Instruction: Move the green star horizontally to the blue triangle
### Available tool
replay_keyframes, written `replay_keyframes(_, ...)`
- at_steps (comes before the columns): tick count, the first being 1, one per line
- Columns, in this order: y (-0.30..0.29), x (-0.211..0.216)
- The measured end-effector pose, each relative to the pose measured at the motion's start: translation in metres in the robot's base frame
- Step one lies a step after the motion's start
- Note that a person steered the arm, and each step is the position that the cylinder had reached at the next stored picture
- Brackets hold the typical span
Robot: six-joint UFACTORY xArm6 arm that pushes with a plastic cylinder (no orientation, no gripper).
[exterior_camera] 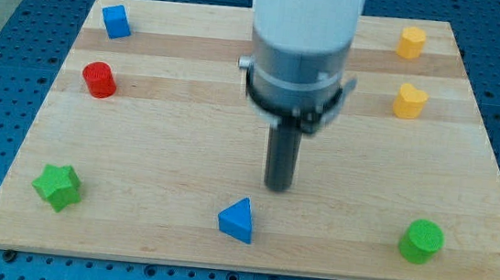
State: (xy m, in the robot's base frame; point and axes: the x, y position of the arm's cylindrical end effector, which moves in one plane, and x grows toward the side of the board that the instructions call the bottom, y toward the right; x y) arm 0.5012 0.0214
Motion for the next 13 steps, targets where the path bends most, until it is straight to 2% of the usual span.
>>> replay_keyframes(1, -0.027, -0.061)
replay_keyframes(2, -0.115, -0.036)
replay_keyframes(3, -0.163, -0.024)
replay_keyframes(5, -0.185, -0.021)
replay_keyframes(8, -0.251, -0.002)
replay_keyframes(9, -0.255, 0.017)
replay_keyframes(13, -0.255, 0.025)
